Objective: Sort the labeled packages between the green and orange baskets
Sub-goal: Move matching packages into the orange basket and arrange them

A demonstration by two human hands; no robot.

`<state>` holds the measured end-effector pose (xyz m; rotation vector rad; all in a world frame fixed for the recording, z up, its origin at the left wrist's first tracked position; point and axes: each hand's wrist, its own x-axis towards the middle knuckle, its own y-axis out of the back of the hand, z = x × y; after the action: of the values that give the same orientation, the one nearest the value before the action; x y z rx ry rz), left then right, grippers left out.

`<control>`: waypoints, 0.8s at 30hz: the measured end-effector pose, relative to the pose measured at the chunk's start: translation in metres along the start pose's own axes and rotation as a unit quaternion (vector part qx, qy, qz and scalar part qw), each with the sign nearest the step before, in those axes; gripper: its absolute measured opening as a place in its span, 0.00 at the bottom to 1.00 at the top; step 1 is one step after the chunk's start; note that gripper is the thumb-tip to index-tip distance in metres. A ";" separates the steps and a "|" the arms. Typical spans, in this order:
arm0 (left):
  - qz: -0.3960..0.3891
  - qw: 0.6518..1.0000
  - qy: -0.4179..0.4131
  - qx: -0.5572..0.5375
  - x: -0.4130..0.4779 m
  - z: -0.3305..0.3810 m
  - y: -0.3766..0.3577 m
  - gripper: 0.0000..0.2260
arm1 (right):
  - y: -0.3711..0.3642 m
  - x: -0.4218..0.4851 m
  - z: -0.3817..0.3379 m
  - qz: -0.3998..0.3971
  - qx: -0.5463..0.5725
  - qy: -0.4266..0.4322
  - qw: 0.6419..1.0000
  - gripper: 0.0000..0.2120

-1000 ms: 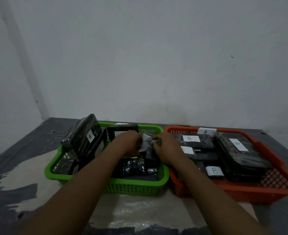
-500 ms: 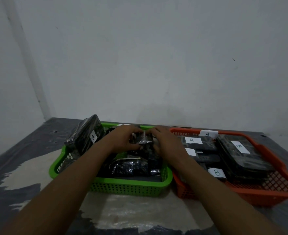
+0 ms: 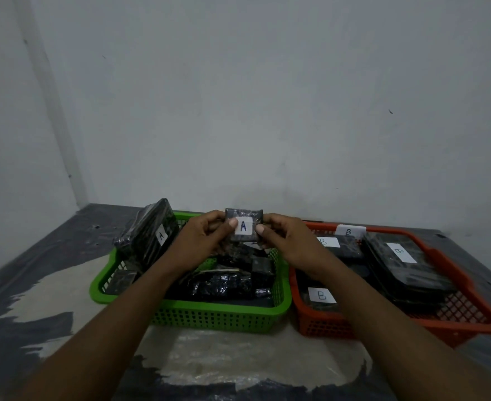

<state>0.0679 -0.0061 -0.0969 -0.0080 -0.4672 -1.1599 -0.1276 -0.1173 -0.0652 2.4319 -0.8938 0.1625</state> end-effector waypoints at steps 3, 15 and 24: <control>0.015 1.000 0.003 -0.001 -0.004 0.001 0.002 0.13 | -0.003 -0.001 -0.005 0.005 -0.017 0.005 1.000 0.17; -0.022 0.986 0.013 0.162 -0.016 0.039 0.081 0.23 | -0.032 0.036 -0.034 -0.040 -0.191 0.121 0.973 0.24; -0.097 0.902 -0.008 0.421 -0.017 0.028 0.103 0.18 | -0.069 0.068 -0.023 -0.111 -0.194 0.054 0.973 0.18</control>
<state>0.1441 0.0578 -0.0542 0.7975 -0.9726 -1.0696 -0.0296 -0.0996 -0.0568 2.1143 -0.5404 0.0322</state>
